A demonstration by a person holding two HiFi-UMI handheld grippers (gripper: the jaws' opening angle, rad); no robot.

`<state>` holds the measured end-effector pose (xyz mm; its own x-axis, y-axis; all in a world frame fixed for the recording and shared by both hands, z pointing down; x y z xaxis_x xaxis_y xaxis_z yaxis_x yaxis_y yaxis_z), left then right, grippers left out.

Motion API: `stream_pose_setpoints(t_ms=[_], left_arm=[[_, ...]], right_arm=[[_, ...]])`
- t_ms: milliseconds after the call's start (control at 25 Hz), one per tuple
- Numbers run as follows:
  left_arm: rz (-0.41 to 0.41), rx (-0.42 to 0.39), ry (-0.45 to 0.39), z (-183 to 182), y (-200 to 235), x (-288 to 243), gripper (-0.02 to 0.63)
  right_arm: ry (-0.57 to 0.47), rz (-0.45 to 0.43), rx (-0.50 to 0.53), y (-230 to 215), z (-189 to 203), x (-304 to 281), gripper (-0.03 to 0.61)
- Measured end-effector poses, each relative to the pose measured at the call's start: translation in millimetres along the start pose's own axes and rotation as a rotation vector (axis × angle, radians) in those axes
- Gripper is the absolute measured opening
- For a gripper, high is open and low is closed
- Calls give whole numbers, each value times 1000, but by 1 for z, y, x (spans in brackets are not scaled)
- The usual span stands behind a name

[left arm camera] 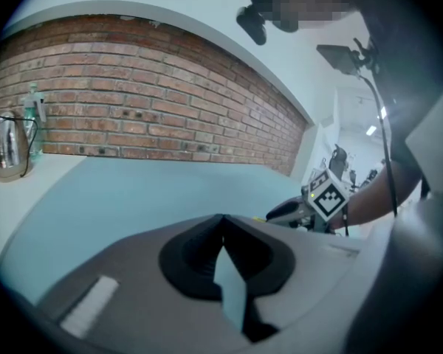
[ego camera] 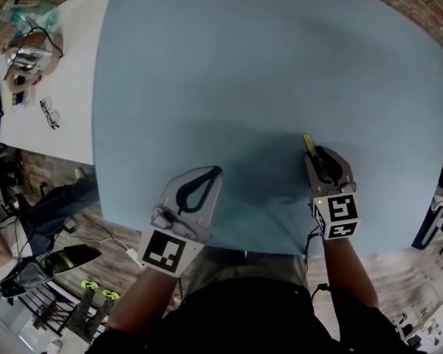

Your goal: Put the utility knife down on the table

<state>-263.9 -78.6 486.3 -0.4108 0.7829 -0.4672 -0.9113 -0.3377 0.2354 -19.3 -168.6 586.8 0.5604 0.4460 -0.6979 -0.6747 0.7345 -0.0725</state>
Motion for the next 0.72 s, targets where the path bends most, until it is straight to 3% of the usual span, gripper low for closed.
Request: stream_pose_setpoints(t_ms=[720], left_arm=[[23, -48, -60, -19, -20, 5, -14]], right_arm=[[-59, 86, 6, -11, -7, 46, 120]])
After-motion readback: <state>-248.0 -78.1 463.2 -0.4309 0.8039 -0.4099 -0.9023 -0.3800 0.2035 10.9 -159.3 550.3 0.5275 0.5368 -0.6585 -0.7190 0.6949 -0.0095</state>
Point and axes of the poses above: the fingertips, and each gripper's own axes: x backward along the fingers, y to its left, z out of its underside, the point moved 7 cm from there along x, backward along the fingers, and after that the axes turned 1 degree about -z, right-handed, at the moved point
